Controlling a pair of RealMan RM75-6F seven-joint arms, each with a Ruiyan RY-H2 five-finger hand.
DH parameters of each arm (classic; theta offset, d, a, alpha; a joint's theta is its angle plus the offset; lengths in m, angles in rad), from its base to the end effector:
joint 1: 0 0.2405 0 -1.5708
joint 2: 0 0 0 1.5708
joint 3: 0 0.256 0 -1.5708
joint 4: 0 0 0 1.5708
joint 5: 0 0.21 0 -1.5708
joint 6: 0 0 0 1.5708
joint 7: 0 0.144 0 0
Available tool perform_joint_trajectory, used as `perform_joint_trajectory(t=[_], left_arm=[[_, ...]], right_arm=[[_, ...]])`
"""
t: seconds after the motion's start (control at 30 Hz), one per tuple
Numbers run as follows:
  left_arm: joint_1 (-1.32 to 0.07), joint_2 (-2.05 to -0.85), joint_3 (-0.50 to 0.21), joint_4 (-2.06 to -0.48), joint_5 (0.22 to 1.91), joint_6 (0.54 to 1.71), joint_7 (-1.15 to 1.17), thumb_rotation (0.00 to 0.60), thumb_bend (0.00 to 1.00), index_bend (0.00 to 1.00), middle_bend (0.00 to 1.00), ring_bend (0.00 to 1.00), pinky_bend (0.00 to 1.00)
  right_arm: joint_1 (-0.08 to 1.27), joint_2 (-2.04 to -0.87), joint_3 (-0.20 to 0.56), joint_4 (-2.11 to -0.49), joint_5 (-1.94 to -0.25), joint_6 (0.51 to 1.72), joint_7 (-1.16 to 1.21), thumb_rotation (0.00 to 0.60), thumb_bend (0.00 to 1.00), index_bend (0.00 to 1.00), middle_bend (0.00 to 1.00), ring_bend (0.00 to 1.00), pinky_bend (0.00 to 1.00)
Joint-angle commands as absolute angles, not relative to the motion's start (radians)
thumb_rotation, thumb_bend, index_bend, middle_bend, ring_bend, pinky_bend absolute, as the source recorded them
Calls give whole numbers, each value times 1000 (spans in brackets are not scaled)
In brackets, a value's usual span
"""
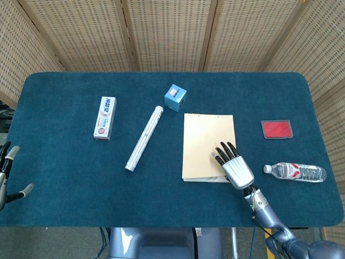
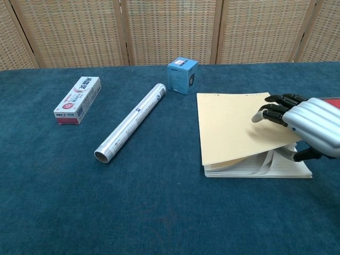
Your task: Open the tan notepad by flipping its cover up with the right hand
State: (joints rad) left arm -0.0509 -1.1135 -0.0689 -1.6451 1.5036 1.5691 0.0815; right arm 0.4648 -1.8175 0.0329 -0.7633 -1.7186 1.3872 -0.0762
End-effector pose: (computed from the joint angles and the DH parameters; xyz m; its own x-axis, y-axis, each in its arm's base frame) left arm -0.3042 0.1735 0.1715 0.4431 -0.0844 0.8925 0.8963 0.0216 -0.4430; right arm -0.2541 -0.2906 -0.0286 0.6090 0.1388 0.7809 -0.6498 -0.4773 0.5916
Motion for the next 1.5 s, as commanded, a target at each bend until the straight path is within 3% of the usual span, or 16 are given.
perform_joint_trajectory(t=[0.03, 0.2, 0.37, 1.0, 1.5], left_arm=[[-51, -1113, -70, -1645, 1502, 1569, 78, 600, 0, 0, 0, 0, 0], [-51, -1110, -71, -1647, 1499, 1567, 71, 600, 0, 0, 0, 0, 0], [-50, -1109, -70, -1647, 1501, 1569, 68, 600, 0, 0, 0, 0, 0], [-50, -1108, -64, -1652, 1507, 1566, 69, 600, 0, 0, 0, 0, 0], [-47, -1108, -60, -1654, 1513, 1571, 70, 600, 0, 0, 0, 0, 0]], right_arm=[[473, -1819, 31, -766, -1723, 1392, -80, 600, 440, 449, 415, 285, 258], [486, -1825, 18, -740, -1739, 1412, -74, 600, 441, 582, 563, 411, 419], [494, -1830, 13, -710, -1736, 1412, -29, 600, 454, 663, 625, 463, 456], [490, -1713, -91, -722, -1819, 1512, 204, 600, 466, 670, 634, 469, 469], [465, -1511, -213, -1032, -1933, 1559, 194, 600, 466, 673, 636, 469, 469]])
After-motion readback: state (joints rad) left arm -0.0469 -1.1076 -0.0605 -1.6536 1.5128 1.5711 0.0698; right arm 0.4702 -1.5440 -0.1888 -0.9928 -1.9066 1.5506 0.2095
